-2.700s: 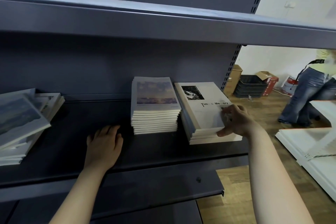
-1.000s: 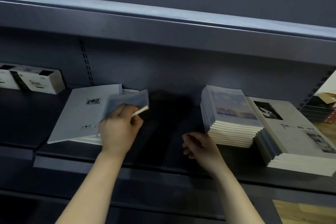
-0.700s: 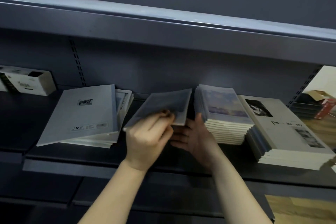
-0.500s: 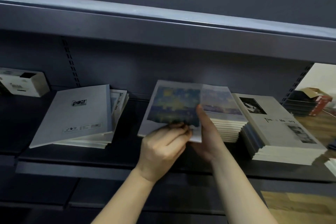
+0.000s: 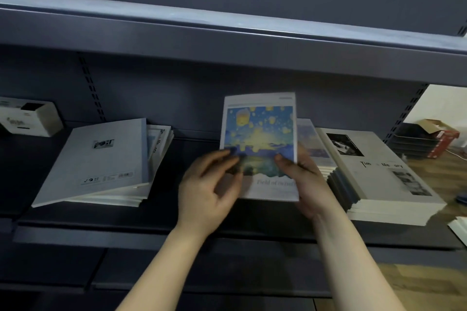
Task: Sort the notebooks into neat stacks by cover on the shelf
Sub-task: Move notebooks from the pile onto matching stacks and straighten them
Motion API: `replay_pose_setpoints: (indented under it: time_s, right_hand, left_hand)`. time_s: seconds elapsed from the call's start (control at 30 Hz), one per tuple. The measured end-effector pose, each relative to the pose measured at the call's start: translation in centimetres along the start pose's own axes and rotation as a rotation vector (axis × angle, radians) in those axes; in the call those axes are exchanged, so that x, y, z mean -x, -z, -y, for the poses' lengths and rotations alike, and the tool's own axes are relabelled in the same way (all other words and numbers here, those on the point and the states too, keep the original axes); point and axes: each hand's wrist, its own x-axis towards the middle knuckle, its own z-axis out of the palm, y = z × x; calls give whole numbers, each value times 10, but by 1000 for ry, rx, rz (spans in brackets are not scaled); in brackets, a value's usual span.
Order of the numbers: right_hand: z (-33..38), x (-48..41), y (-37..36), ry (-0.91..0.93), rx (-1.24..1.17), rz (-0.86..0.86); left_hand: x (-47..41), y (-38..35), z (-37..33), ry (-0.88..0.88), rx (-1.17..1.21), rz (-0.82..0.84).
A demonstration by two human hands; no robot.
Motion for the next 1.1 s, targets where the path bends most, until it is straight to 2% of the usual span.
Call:
replay_pose_setpoints:
  time_s: [0.2,0.3,0.43,0.53,0.63,0.77,0.83,0.93,1.1]
  right_hand:
    - [29,-5,30,59,41,-75]
    - [45,-7,48,31,50,-114]
    - [62,-14,73,-9,88,-97]
    - [60,-24,87,-38,291,-129]
    - [48,-32,95,-26,446,-253]
    - [32,-45,97,46,618,-466]
    - [26,-50,96,33,776,-552]
    - [21,-53,92,82,1026,-585]
    - [19,-57,83,155,1167,-602]
  left_hand:
    - [2,-6,17,382,202,47]
    - [10,-12,31,453,155,154]
    - [23,-22,46,472,-37,352]
    - [30,-28,49,483,-206,447]
    - [33,-32,50,426,-314,472]
    - [34,-34,52,389,-339,484]
    - [34,-34,53,393,-353,482]
    - [35,-34,53,400,-368,481]
    - [37,-35,54,402,-401,503]
